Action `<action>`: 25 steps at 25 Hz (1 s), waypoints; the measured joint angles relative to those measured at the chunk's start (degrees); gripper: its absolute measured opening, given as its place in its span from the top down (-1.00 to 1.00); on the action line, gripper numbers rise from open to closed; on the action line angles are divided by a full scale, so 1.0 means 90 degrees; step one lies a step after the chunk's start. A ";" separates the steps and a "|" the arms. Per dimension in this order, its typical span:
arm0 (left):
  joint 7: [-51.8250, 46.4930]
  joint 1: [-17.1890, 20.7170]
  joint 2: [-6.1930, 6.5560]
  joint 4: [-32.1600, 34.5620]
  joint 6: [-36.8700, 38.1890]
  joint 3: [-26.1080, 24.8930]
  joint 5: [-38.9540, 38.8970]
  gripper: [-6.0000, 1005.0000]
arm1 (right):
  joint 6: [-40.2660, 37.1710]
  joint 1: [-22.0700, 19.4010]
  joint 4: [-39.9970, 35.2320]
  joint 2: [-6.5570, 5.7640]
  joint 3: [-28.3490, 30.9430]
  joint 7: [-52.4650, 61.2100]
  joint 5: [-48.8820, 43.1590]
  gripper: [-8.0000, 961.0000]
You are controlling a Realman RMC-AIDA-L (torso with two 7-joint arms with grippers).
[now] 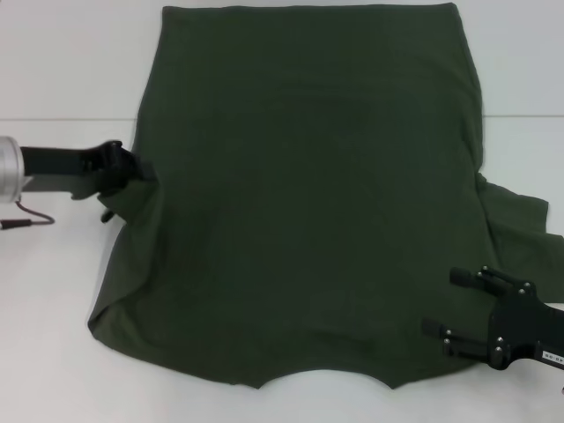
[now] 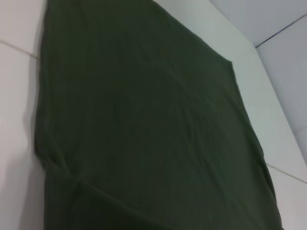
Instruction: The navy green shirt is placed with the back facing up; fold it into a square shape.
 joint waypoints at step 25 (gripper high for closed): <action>0.0241 0.0401 -0.0241 -0.1561 -0.0535 -0.0095 -0.1374 -0.42 | 0.0083 0.0016 0.0000 0.0009 0.0000 0.0000 0.0005 -0.75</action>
